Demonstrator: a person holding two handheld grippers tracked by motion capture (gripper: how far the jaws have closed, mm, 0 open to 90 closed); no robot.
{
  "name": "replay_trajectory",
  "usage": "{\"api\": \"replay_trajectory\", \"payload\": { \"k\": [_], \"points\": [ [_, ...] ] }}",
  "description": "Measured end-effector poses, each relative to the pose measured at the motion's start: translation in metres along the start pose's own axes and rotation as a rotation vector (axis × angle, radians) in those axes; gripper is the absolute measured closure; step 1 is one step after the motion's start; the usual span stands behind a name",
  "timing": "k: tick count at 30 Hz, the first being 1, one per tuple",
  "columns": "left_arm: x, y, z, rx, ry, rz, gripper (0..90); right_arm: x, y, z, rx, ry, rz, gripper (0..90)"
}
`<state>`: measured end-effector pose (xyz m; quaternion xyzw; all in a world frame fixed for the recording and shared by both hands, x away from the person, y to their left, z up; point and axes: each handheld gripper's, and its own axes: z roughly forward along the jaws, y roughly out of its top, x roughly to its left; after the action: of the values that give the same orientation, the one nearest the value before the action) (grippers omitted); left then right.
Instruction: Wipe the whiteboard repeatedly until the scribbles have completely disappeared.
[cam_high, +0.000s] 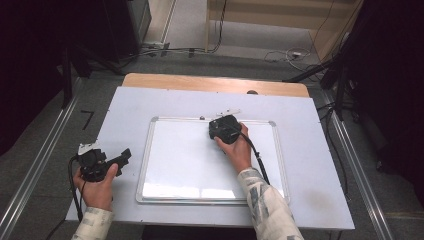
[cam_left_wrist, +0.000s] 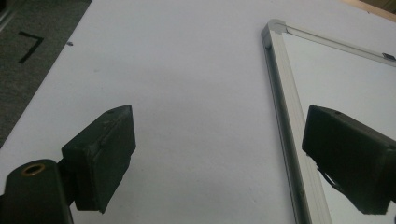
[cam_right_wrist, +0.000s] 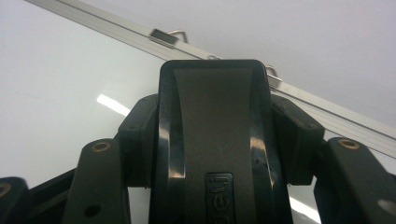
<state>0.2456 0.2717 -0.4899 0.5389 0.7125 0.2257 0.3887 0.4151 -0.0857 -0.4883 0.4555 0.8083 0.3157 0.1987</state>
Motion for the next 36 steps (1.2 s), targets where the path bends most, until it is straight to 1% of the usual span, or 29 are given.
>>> {"api": "replay_trajectory", "payload": {
  "k": [5,19,23,24,25,36],
  "points": [
    [0.000,0.000,0.000,0.003,0.002,0.004,10.5,-0.012,-0.005,-0.004,-0.001,-0.013,0.014,39.0],
    [0.000,0.000,0.000,0.006,0.002,0.005,10.5,-0.035,-0.015,-0.013,-0.001,-0.041,0.050,39.0],
    [-0.001,-0.001,0.000,0.007,0.002,0.005,10.5,-0.045,-0.019,-0.017,-0.001,-0.051,0.067,38.9],
    [-0.001,-0.001,0.001,0.007,0.002,0.005,10.5,-0.049,-0.021,-0.019,-0.001,-0.057,0.076,39.0],
    [-0.001,-0.001,0.001,0.007,0.002,0.005,10.5,-0.049,-0.021,-0.019,-0.001,-0.057,0.076,39.0],
    [-0.001,-0.001,0.001,0.008,0.003,0.004,10.5,-0.070,-0.030,-0.027,-0.001,-0.085,0.106,39.0]
  ]
}}
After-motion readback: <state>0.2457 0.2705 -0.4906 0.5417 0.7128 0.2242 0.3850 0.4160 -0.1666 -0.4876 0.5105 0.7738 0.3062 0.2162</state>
